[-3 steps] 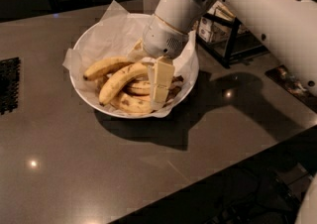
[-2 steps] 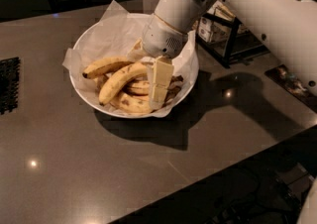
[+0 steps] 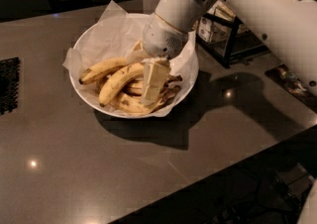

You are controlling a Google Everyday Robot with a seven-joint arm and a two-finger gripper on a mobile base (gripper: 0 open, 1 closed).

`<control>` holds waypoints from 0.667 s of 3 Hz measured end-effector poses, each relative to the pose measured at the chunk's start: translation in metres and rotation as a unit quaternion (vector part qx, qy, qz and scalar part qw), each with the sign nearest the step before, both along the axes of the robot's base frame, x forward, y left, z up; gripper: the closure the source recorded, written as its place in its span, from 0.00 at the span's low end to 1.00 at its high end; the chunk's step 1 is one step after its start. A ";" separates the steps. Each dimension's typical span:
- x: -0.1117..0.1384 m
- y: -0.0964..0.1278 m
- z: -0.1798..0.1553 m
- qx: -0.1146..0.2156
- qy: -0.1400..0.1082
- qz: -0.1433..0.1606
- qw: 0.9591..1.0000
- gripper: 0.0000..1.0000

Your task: Pick banana from white bowl

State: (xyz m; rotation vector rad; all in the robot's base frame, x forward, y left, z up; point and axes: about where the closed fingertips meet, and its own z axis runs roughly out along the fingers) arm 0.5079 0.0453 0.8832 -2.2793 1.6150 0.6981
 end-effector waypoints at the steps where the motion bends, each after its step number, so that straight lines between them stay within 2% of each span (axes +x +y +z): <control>1: 0.000 0.000 0.000 0.000 0.000 0.000 1.000 0.64; 2: 0.000 0.000 0.000 0.000 0.000 0.000 1.000 0.88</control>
Offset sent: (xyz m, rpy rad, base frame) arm 0.0000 0.0000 0.0000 0.0000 0.0000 0.0000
